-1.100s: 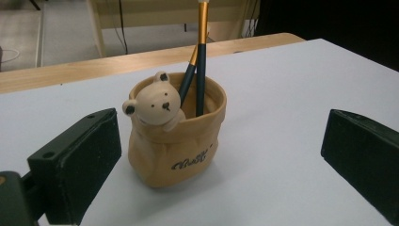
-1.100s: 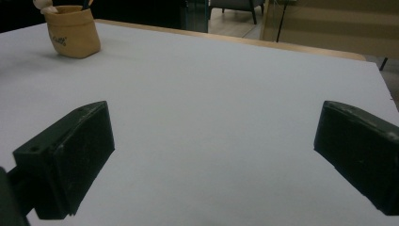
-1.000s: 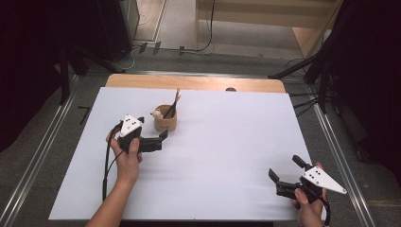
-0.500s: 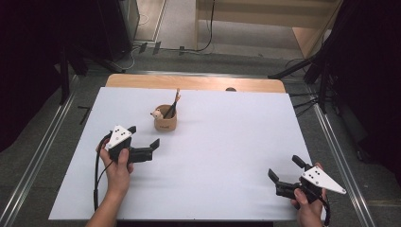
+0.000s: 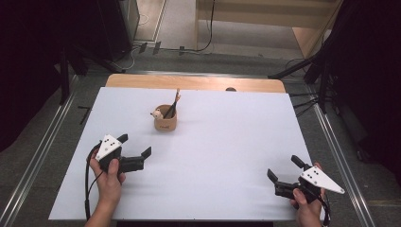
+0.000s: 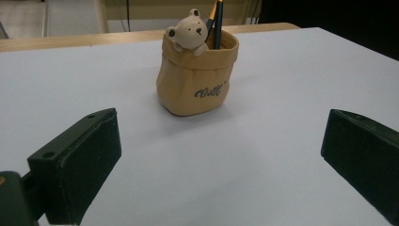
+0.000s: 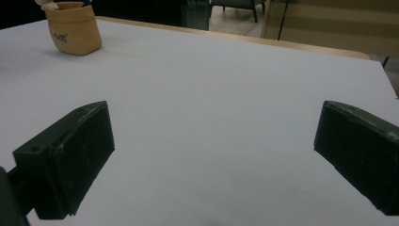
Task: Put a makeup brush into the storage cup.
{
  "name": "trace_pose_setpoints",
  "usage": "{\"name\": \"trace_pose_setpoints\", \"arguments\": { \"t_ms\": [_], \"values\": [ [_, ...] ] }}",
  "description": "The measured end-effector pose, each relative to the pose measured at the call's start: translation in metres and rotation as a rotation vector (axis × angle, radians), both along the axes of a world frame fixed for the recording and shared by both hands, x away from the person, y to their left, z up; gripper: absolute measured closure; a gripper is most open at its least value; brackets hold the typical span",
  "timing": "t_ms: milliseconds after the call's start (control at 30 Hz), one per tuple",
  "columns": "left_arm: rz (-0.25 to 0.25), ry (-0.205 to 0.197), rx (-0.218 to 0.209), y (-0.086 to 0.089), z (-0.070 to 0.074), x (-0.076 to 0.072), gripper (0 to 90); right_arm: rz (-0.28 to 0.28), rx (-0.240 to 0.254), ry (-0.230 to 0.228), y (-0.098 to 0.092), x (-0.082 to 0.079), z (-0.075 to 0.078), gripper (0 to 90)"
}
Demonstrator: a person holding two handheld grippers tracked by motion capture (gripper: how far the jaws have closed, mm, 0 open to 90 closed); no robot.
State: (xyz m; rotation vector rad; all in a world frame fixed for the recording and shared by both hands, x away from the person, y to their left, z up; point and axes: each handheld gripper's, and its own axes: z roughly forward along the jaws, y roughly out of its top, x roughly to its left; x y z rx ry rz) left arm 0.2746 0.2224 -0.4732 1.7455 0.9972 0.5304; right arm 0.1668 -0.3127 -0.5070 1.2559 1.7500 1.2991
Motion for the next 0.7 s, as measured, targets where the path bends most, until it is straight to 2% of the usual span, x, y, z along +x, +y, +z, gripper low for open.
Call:
{"name": "trace_pose_setpoints", "arguments": {
  "t_ms": [367,533,700],
  "values": [
    [0.026,-0.004,-0.017,0.027,-0.004,-0.024,0.0,-0.003,-0.006,-0.001,0.000,-0.001,0.000,0.0],
    [0.036,-0.011,-0.010,0.038,-0.007,-0.035,0.0,-0.004,-0.005,-0.003,-0.001,-0.001,0.000,0.0],
    [0.049,0.002,-0.021,0.046,-0.009,-0.041,0.0,-0.004,-0.009,-0.003,-0.001,-0.001,0.000,0.0]
  ]
}}
